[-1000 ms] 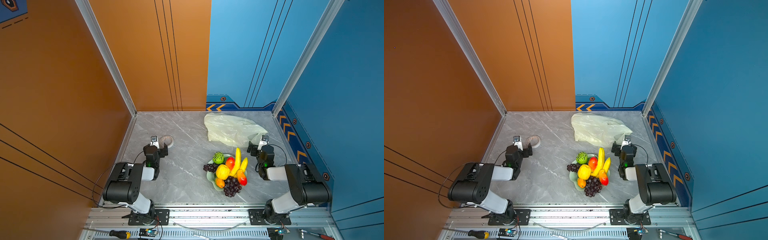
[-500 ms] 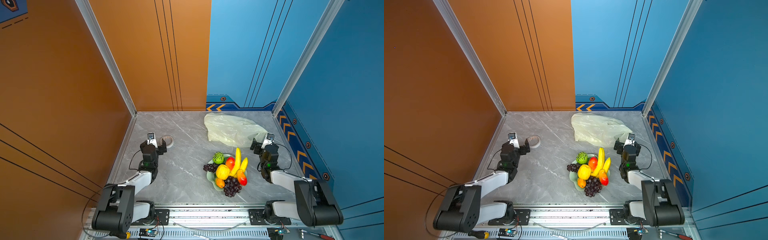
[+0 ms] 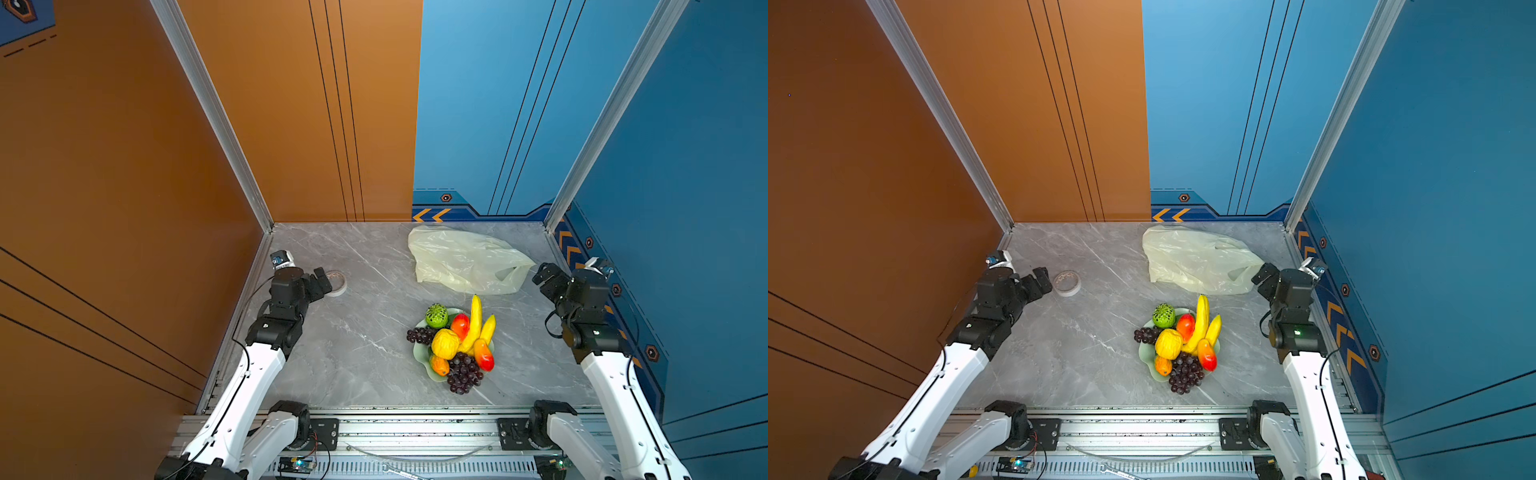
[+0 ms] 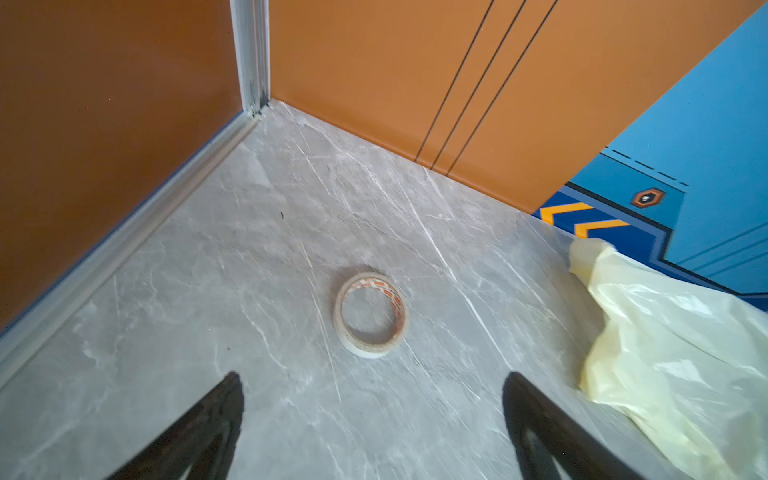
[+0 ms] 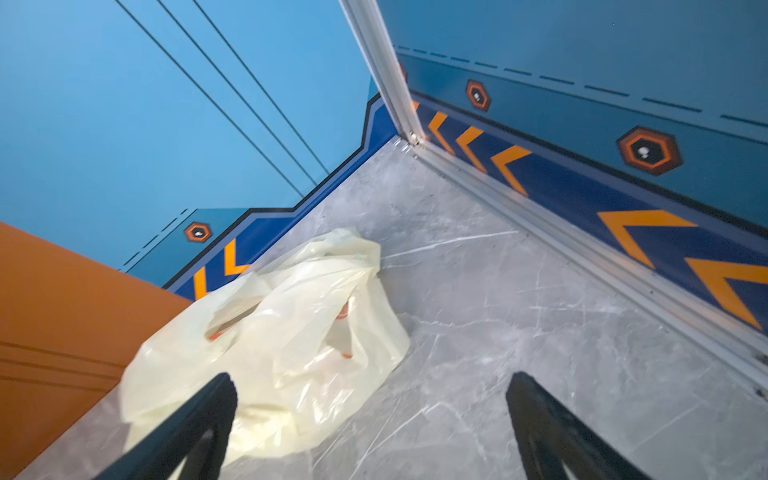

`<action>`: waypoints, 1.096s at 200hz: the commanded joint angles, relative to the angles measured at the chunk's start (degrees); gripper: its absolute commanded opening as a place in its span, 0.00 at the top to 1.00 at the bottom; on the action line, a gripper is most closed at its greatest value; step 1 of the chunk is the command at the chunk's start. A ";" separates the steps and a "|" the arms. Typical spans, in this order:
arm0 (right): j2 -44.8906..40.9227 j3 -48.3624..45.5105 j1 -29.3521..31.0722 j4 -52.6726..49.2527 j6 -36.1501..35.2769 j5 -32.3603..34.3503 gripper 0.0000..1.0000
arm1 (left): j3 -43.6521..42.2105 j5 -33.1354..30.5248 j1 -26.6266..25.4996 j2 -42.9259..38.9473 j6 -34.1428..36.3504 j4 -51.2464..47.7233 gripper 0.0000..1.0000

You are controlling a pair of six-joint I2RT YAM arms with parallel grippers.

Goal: Place the fruits into the plastic bag
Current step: 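Raise both arms, moving the right gripper toward the plastic bag's handle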

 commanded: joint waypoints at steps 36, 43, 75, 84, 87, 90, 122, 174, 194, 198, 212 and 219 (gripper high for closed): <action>16.62 28.37 0.71 -29.87 6.25 -16.17 0.00 | 10.30 14.40 -3.74 4.33 -5.85 -15.38 0.02; 18.94 31.70 0.71 -31.69 6.38 -17.10 0.00 | 11.05 15.72 -3.88 5.16 -6.21 -16.02 0.02; 27.86 41.65 0.89 -35.26 6.86 -16.56 0.00 | 13.31 19.88 -4.29 7.12 -8.04 -16.49 0.02; 29.67 42.89 0.65 -35.25 7.22 -15.93 0.00 | 14.18 20.37 -4.34 7.68 -7.84 -17.04 0.02; 30.29 43.26 0.63 -35.25 7.25 -15.67 0.00 | 14.45 20.49 -4.32 7.80 -7.86 -17.32 0.02; 30.86 43.73 0.48 -35.33 7.31 -15.46 0.00 | 14.77 20.55 -4.28 7.96 -7.75 -17.72 0.02; 37.06 45.96 -2.31 -35.31 10.44 -14.96 0.00 | 15.66 20.82 -4.25 8.31 -7.89 -19.83 0.02; 49.31 48.67 -7.11 -32.25 4.72 -18.18 0.00 | 14.61 20.55 -3.77 8.85 -9.65 -19.83 0.02; 53.86 49.10 -8.24 -29.58 2.55 -23.46 0.01 | 14.98 20.39 -3.53 9.30 -9.82 -19.88 0.02; 54.62 49.21 -8.25 -28.90 1.92 -24.12 0.01 | 14.98 20.34 -3.50 9.41 -9.83 -19.84 0.02; 57.15 49.97 -8.25 -27.55 0.23 -25.80 0.01 | 15.05 20.22 -3.33 9.76 -9.89 -19.86 0.02; 58.54 50.52 -8.17 -27.43 -0.41 -26.61 0.01 | 15.06 20.21 -3.17 9.93 -9.92 -19.82 0.02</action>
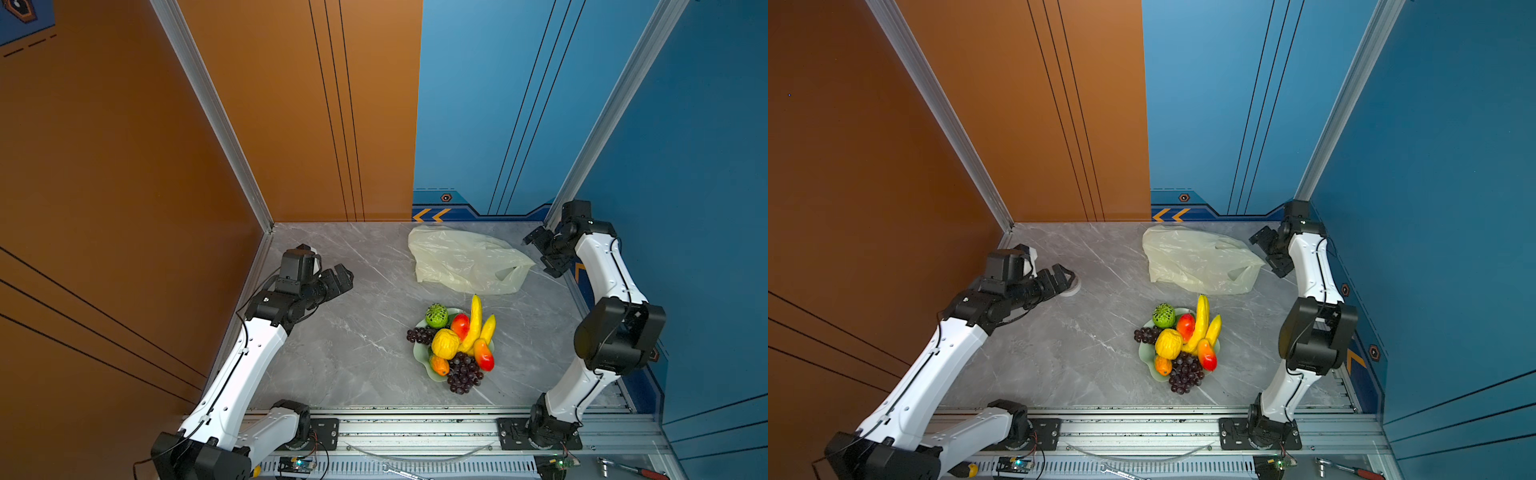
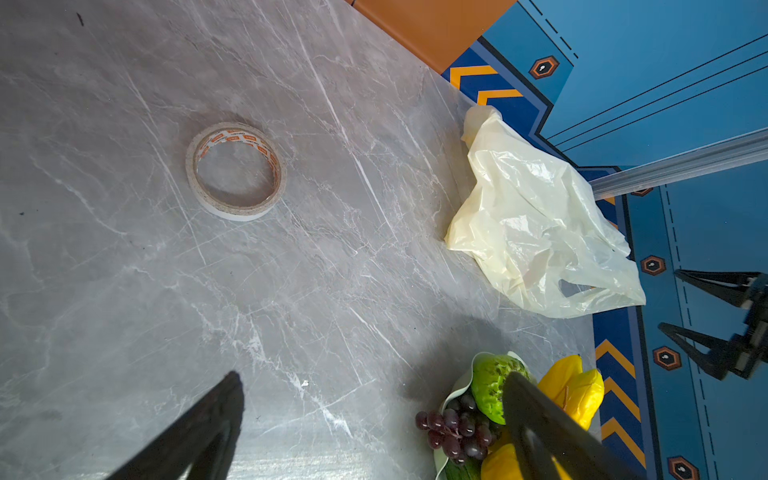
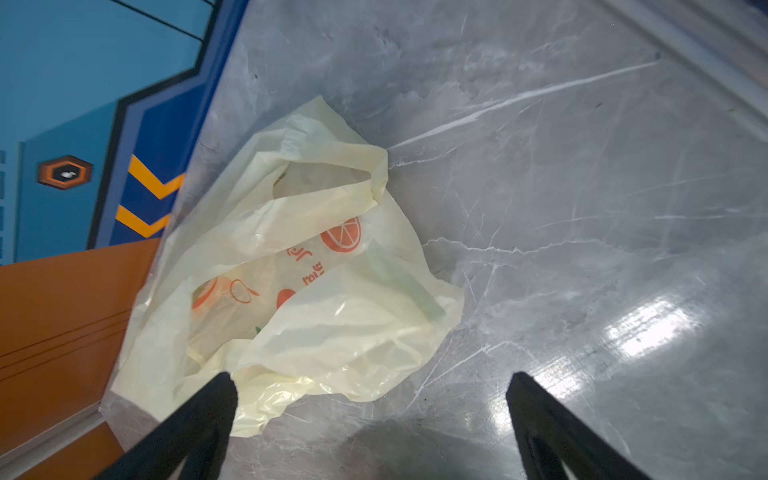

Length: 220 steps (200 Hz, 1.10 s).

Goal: Place the fruits into the plastic bag
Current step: 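Raise both arms, moving the right gripper toward the plastic bag's handle, then grasp the pale yellow plastic bag's edge with the right gripper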

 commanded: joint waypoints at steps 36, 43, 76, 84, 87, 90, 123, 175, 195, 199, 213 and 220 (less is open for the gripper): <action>7.13 4.14 0.18 2.80 -6.40 -6.37 0.01 | 0.64 0.61 0.88 2.12 -1.26 -1.37 0.02; 7.53 4.14 0.25 2.85 -6.43 -6.25 0.01 | 0.64 0.56 0.89 2.39 -1.42 -1.35 0.02; 8.45 4.14 0.87 3.36 -6.91 -6.22 0.04 | 0.81 0.42 0.84 3.27 -1.84 -1.28 0.02; 8.54 4.12 0.95 3.33 -6.92 -6.18 0.05 | 0.91 0.38 0.79 3.37 -1.92 -1.21 0.02; 8.55 4.18 0.96 3.31 -6.96 -6.12 0.05 | 0.94 0.31 0.74 3.37 -1.91 -1.27 0.02; 8.55 4.15 0.96 3.35 -7.00 -6.07 0.06 | 0.93 0.30 0.72 3.36 -1.99 -1.28 0.02; 8.81 3.81 0.96 3.46 -7.69 -6.28 0.12 | 0.52 0.03 0.61 2.52 -2.16 -1.34 0.02; 8.64 2.24 0.78 4.02 -8.75 -6.85 0.26 | -1.59 -0.22 0.67 0.17 -3.48 -1.37 0.02; 8.31 1.74 0.69 4.43 -8.65 -7.69 0.36 | -1.85 -0.21 0.63 -0.36 -3.57 -1.37 0.02; 8.29 1.59 0.69 4.54 -8.66 -7.88 0.38 | -1.88 -0.30 0.61 -0.41 -3.59 -1.37 0.02; 8.07 1.34 0.69 4.78 -8.58 -8.38 0.47 | -2.03 -0.32 0.66 -0.75 -3.73 -1.37 0.02; 7.98 1.30 0.69 4.91 -8.50 -8.57 0.53 | -2.17 -0.32 0.60 -0.97 -3.83 -1.37 0.02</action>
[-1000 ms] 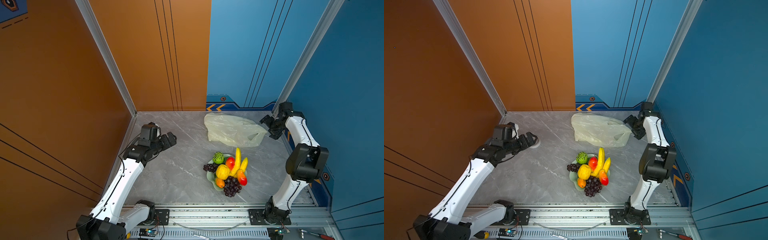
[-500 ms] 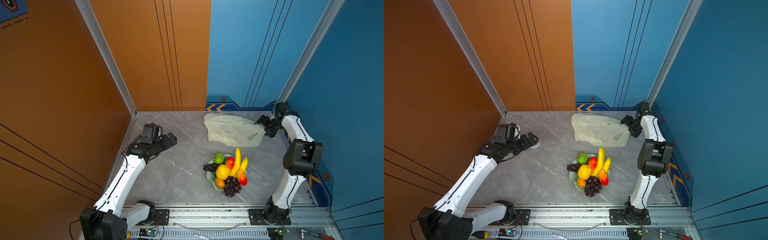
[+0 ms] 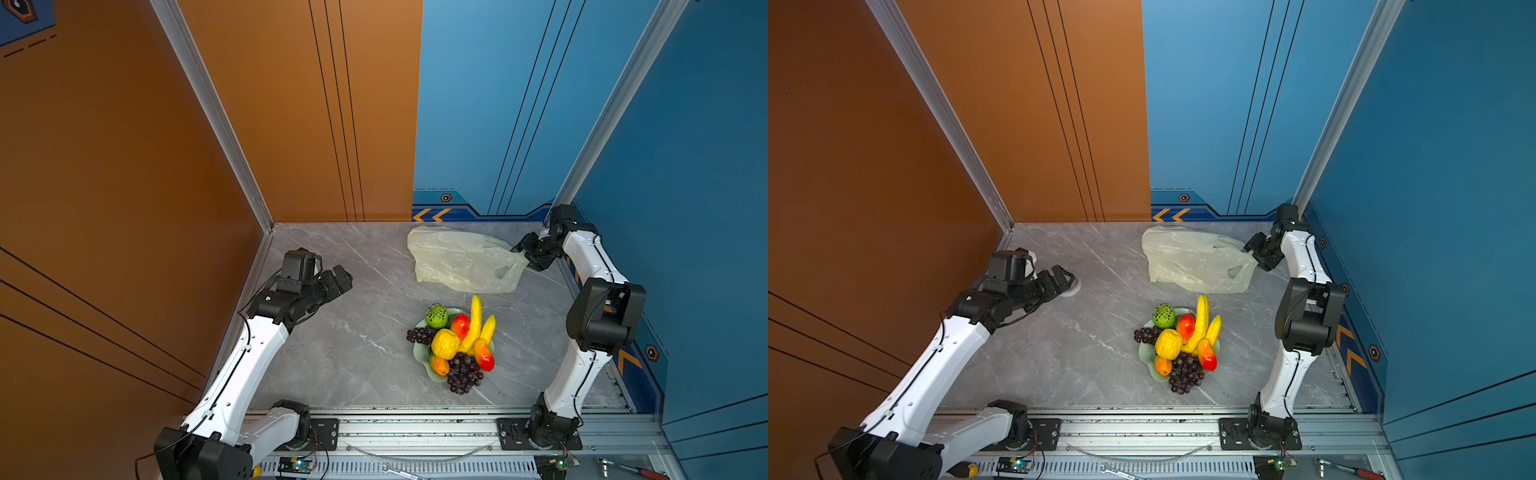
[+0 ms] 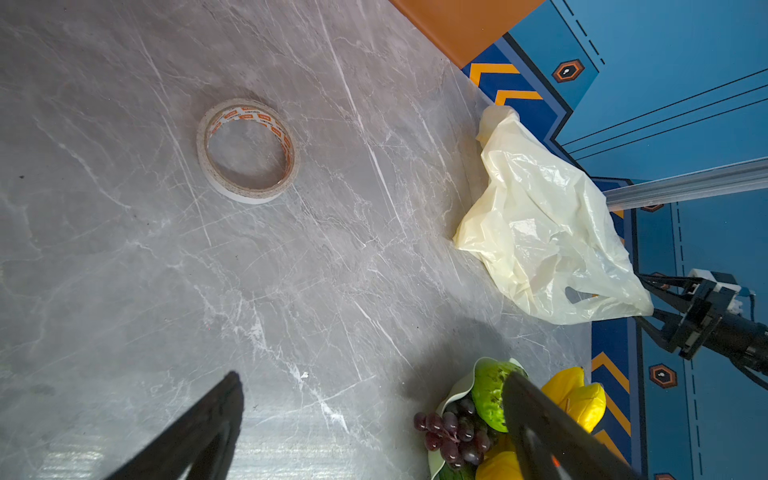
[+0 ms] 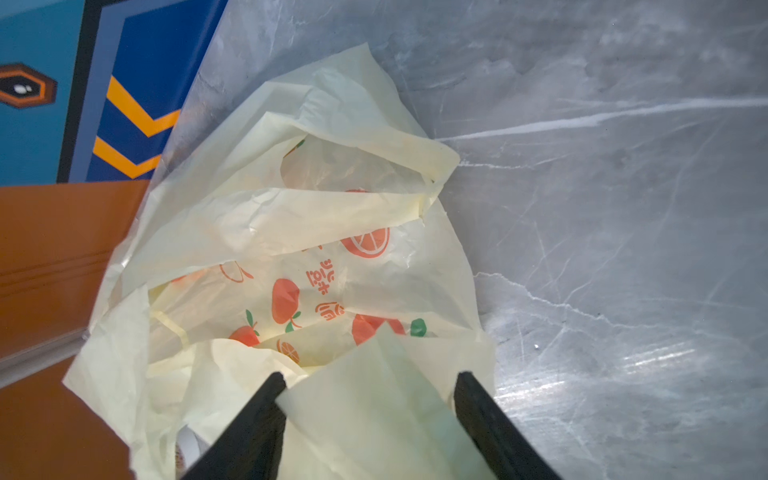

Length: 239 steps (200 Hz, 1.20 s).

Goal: Place the fruits into the plastic bag
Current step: 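Grasp the pale yellow plastic bag's edge with the right gripper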

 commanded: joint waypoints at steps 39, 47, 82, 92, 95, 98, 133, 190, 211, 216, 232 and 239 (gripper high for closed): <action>-0.92 -1.40 0.45 1.03 0.07 -2.62 0.86 | -1.32 -0.32 -0.17 -2.80 -1.00 -0.95 0.02; -1.44 -1.77 0.70 1.18 0.34 -2.75 0.92 | -1.32 -0.33 -0.22 -3.08 -1.10 -0.95 0.02; -4.77 -4.14 2.49 2.48 1.99 -3.35 1.00 | -3.85 -0.28 -0.35 -5.01 -1.26 -1.21 0.02; -5.88 -4.81 3.14 3.15 2.84 -3.61 1.00 | -4.17 -0.17 -0.44 -5.37 -1.20 -1.30 0.02; -6.25 -4.98 3.36 3.36 3.18 -3.71 1.00 | -4.20 -0.09 -0.44 -5.49 -1.18 -1.37 0.02; -6.55 -5.21 3.55 3.57 3.50 -3.79 1.00 | -4.22 -0.06 -0.44 -5.54 -1.18 -1.44 0.02; -10.34 -7.61 6.52 7.45 8.38 -5.28 1.00 | -4.34 0.32 -0.62 -6.37 -0.65 -1.83 0.02; -13.77 -9.04 11.09 14.42 16.45 -7.45 1.00 | -3.96 0.71 -0.88 -6.65 0.06 -2.18 0.02; -13.99 -8.49 12.20 16.42 18.75 -8.18 1.00 | -3.80 0.77 -0.88 -6.65 0.23 -2.18 0.02; -13.96 -8.24 12.46 16.70 19.11 -8.36 1.00 | -3.73 0.87 -0.88 -6.56 0.30 -2.18 0.02; -13.89 -7.44 13.28 17.28 20.05 -8.64 1.00 | -3.52 1.05 -0.92 -6.39 0.54 -2.18 0.02; -13.91 -7.07 13.65 17.44 20.19 -8.65 1.00 | -3.51 1.09 -0.97 -6.38 0.66 -2.15 0.02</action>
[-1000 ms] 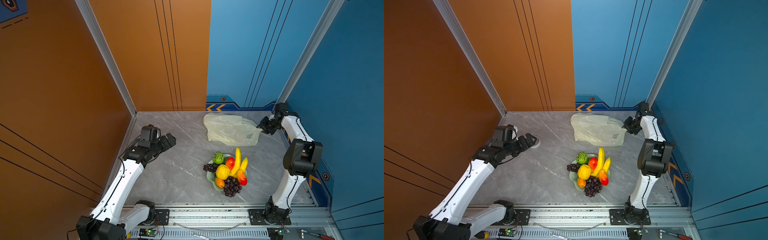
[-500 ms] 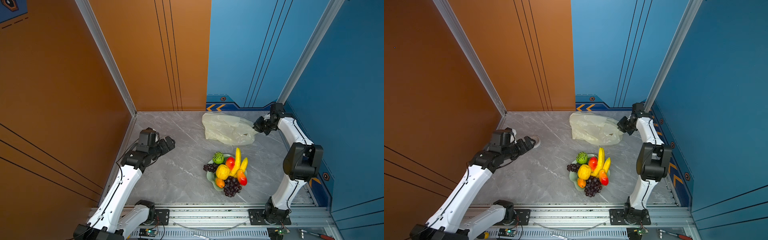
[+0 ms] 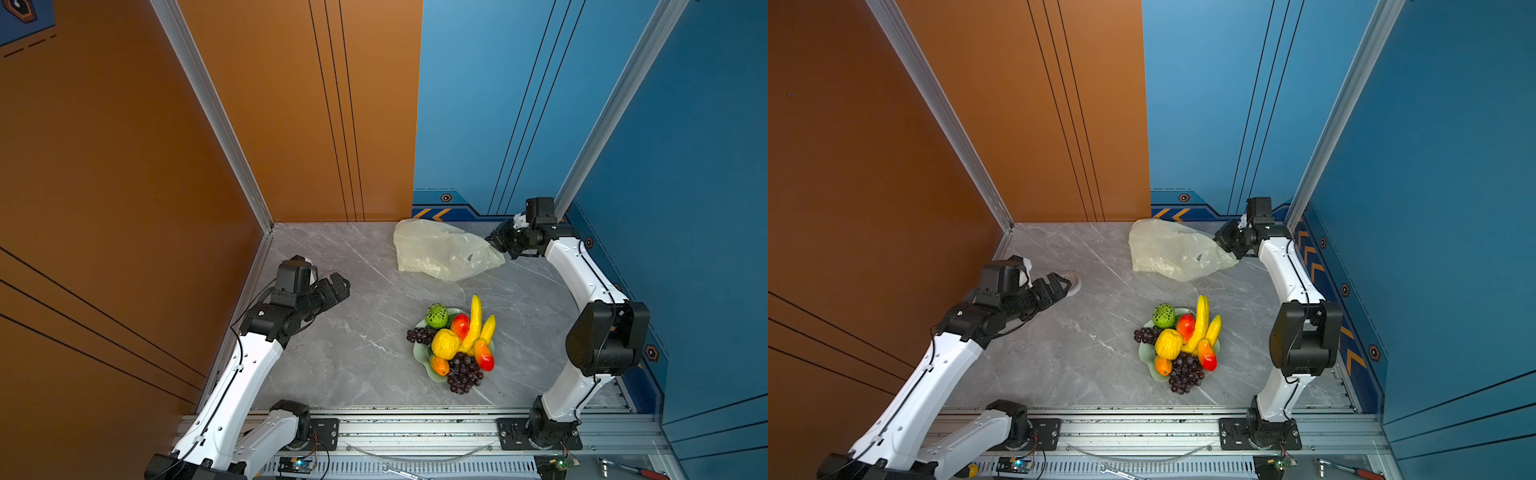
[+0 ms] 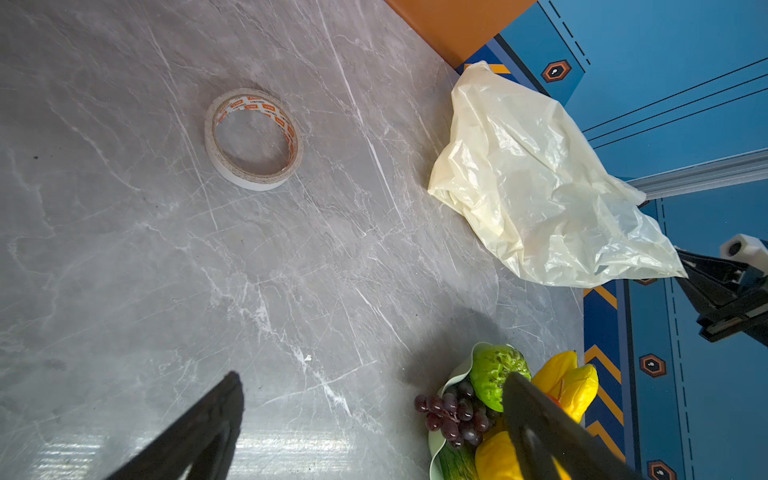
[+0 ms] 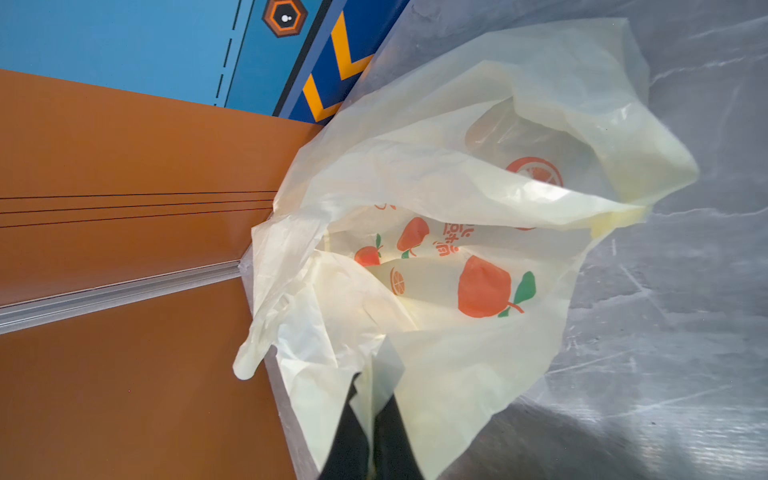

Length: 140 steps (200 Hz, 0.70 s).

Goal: Place the fruits into the plastic bag
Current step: 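Grasp the pale yellow plastic bag's edge with the right gripper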

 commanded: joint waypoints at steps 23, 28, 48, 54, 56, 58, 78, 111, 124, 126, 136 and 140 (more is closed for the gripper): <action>-1.26 2.35 2.33 2.84 3.72 -1.29 1.00 | 0.10 1.09 -0.60 -0.05 1.19 -1.26 0.02; -1.11 2.54 2.52 2.96 3.89 -1.24 1.00 | 0.09 1.13 -0.60 0.03 1.34 -1.26 0.02; -0.74 3.08 3.26 3.66 4.80 -1.46 1.00 | 0.26 1.54 -0.58 0.59 1.68 -1.00 0.02; -0.66 3.38 3.52 3.91 5.11 -1.52 1.00 | 0.36 1.61 -0.58 0.83 1.78 -0.91 0.02; -0.64 3.41 3.59 4.00 5.20 -1.52 1.00 | 0.42 1.61 -0.59 0.90 1.85 -0.91 0.02; -0.64 3.48 3.70 4.02 5.25 -1.52 1.00 | 0.48 1.61 -0.58 0.89 1.91 -0.85 0.02; -0.41 4.35 4.43 4.11 5.59 -1.35 1.00 | 0.94 1.79 -0.51 1.34 2.38 -0.91 0.02; -0.20 5.79 5.61 4.20 6.20 -1.44 1.00 | 1.06 2.04 -0.30 1.47 2.75 -0.91 0.02; -0.20 6.24 6.12 4.28 6.45 -1.44 1.00 | 0.99 2.31 -0.25 1.47 2.79 -0.83 0.02; -0.20 6.34 6.15 4.29 6.48 -1.48 1.00 | 0.98 2.29 -0.25 1.47 2.81 -0.83 0.02; -0.28 6.56 6.51 4.46 6.70 -1.44 1.00 | 0.97 2.40 -0.16 1.46 2.89 -0.83 0.02; -0.29 6.64 6.76 4.47 6.74 -1.44 1.00 | 0.97 2.48 -0.12 1.45 2.92 -0.83 0.02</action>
